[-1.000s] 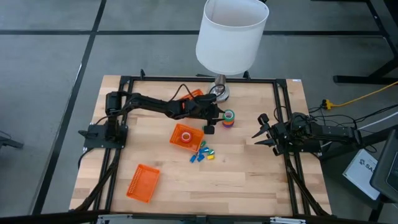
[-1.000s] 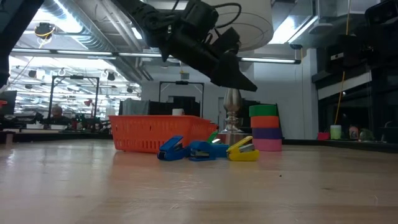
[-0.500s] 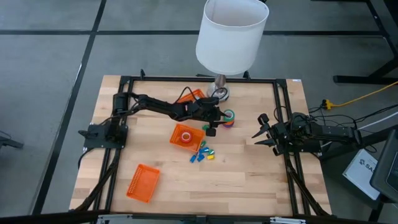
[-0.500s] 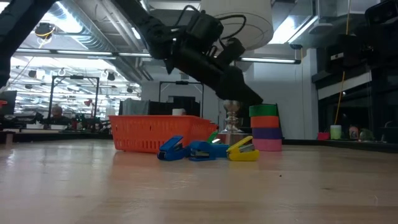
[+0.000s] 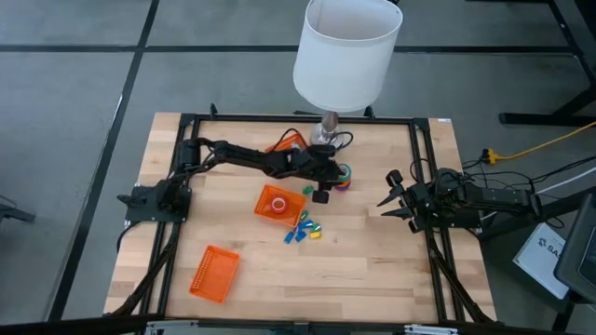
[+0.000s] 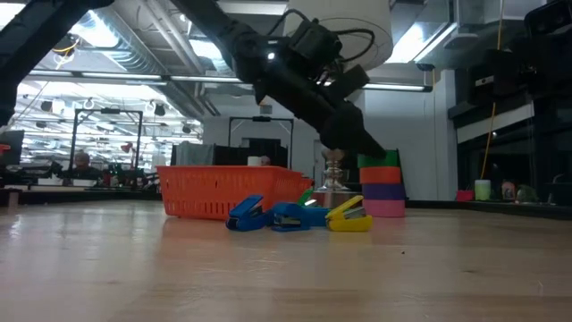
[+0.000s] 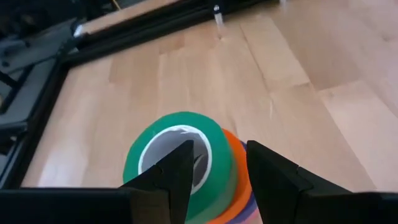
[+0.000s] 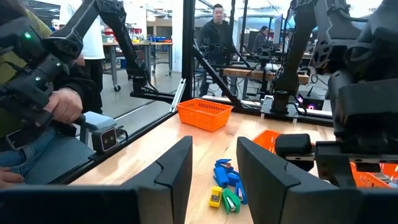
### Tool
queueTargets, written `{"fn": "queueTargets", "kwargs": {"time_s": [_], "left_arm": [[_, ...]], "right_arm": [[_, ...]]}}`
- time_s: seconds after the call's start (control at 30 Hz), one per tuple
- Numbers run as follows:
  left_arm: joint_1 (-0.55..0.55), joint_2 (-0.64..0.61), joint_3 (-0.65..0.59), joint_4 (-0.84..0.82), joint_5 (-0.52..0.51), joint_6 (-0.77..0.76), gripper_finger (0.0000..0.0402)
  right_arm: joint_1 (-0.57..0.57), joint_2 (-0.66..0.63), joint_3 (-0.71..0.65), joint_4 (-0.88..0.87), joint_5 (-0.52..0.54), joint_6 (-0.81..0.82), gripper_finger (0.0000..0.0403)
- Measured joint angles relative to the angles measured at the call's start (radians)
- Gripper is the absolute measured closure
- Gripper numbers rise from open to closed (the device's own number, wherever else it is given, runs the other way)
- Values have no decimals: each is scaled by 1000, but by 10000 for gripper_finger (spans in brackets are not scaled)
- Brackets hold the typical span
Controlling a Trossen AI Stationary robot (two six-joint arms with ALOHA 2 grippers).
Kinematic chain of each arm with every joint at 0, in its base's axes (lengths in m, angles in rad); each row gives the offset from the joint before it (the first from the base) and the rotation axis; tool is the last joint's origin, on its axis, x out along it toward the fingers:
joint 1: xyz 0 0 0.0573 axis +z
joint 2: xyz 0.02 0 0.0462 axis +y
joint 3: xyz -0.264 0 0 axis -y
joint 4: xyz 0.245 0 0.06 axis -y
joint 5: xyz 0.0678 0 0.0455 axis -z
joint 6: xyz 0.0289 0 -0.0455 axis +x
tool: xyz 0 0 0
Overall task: Pick and place Stapler, Stapler remover, tape
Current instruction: Put the green tape into the middle orange bin
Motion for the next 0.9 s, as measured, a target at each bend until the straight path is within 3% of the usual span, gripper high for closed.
{"fn": "queueTargets", "kwargs": {"time_s": [0.27,0.57,0.9], "left_arm": [[2,13,24,-29,-26,-16,267],[-4,13,23,-26,-18,-12,367],[-4,13,18,21,8,-13,368]], "right_arm": [[0,0,0,0,0,0,274],[0,0,0,0,0,0,274],[0,0,0,0,0,0,274]]}}
